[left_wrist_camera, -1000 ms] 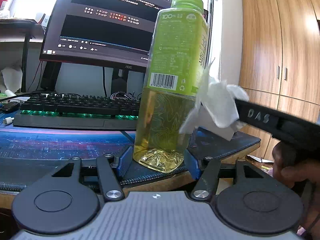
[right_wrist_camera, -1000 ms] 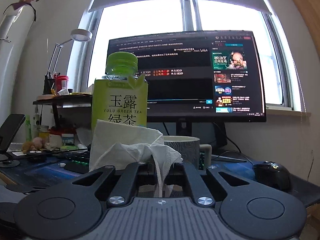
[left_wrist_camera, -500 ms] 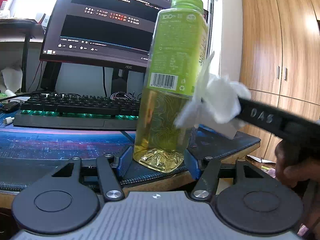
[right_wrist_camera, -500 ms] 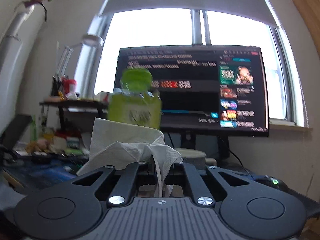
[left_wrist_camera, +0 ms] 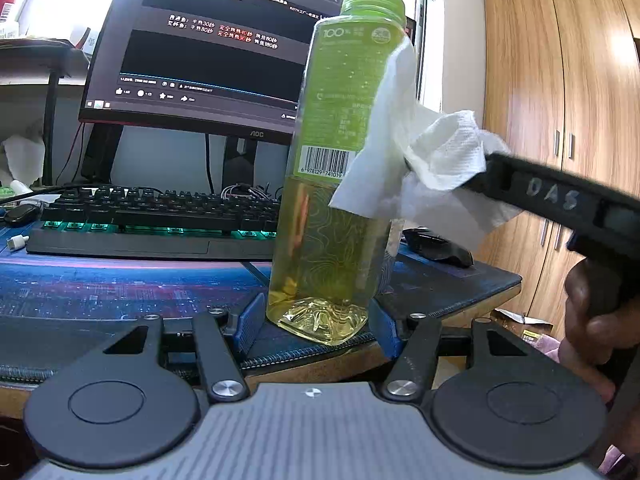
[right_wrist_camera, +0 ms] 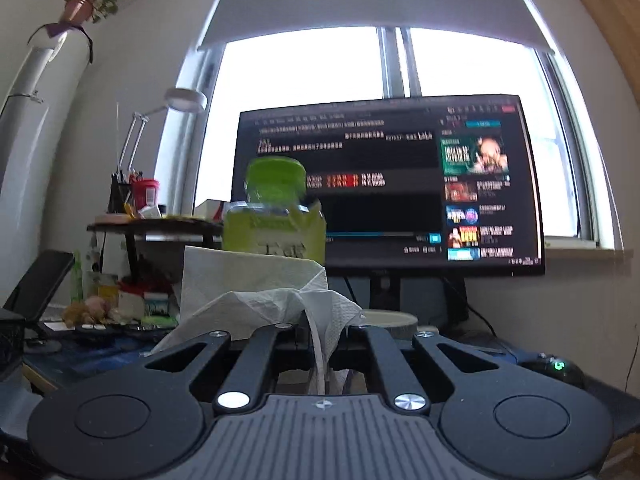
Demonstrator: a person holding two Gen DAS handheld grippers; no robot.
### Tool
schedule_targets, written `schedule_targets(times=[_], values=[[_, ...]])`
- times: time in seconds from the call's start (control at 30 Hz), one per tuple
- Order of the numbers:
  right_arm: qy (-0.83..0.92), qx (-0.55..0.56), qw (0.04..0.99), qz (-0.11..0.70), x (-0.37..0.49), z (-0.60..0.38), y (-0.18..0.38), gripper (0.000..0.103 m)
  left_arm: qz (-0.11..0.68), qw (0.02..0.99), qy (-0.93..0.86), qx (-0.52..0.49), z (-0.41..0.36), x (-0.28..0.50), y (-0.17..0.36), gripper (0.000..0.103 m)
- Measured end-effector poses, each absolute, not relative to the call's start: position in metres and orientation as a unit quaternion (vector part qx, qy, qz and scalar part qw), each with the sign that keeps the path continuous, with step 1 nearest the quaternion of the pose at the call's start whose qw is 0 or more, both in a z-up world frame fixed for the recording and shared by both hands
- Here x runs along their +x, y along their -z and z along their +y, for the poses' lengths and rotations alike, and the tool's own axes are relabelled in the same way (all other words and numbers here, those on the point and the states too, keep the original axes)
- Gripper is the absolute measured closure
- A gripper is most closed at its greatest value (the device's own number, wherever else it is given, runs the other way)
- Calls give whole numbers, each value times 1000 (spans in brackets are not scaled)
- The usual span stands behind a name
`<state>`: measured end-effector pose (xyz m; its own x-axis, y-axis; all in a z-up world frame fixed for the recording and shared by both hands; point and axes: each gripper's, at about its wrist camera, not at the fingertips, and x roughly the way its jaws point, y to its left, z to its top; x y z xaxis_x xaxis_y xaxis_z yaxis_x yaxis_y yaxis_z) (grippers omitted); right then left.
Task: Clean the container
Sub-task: 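Rub the tissue up and down the bottle with the left tool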
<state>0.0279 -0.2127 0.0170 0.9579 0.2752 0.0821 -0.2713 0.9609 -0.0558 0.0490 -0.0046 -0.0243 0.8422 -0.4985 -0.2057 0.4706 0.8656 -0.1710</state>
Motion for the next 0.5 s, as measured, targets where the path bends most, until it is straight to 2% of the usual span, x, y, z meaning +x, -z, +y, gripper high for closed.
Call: schedule_targets(times=[0.27,0.5], values=[[-118,-36,992,4,47,-212,-4,96,123,958,253,-56,-3,51,24,41],[-130,-17,991,-8,42,-217,-9,96,124,958,253,-53,-5,50,24,41]])
